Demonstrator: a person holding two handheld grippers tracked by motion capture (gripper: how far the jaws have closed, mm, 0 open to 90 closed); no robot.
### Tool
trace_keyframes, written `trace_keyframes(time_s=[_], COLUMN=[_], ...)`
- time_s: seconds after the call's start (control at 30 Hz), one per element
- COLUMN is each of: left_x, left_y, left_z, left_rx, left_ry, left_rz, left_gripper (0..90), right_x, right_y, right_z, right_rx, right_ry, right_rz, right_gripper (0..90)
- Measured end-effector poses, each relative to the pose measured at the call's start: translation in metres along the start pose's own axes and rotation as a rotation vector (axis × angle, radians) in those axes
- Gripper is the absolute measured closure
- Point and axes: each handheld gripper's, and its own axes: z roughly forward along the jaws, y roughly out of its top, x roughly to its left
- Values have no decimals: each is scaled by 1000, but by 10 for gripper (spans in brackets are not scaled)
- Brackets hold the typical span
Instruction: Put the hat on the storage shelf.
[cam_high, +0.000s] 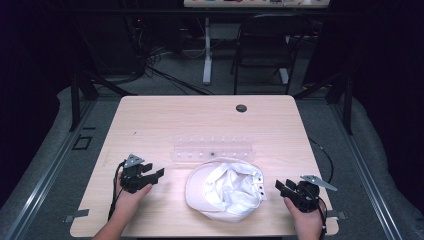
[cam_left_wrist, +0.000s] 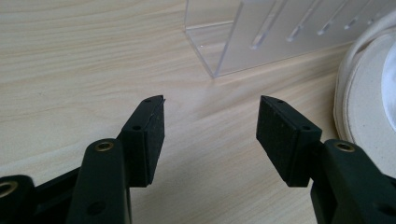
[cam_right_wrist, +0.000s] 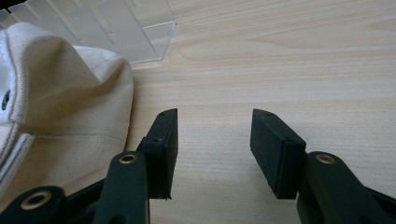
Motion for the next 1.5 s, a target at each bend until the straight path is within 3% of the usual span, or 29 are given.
trace_keyframes(time_s=[0.2, 0.57, 0.8, 0.97, 1.13, 1.3, 1.5], left_x=[-10, -19, -22, -24, -26, -26, -27], left_y=[0, -2, -3, -3, -4, -4, -4], left_z=[4, 6, 5, 5, 6, 7, 7], left_rx=[24, 38, 30, 29, 35, 40, 41], left_ry=[1, 0, 6, 4, 1, 0, 1], left_rz=[75, 139, 147, 154, 163, 169, 170], left_gripper=[425, 426, 426, 425, 426, 425, 425], right_x=[2, 9, 11, 15, 20, 21, 22], right_y=[-1, -1, 1, 9, 21, 32, 48], right_z=[2, 6, 8, 9, 10, 9, 7], right_rx=[18, 47, 77, 136, 249, 302, 378], right_ry=[6, 17, 21, 32, 65, 63, 92], right_rz=[-3, -23, -29, -40, -43, -56, -47], right_gripper=[519, 516, 512, 501, 500, 499, 495])
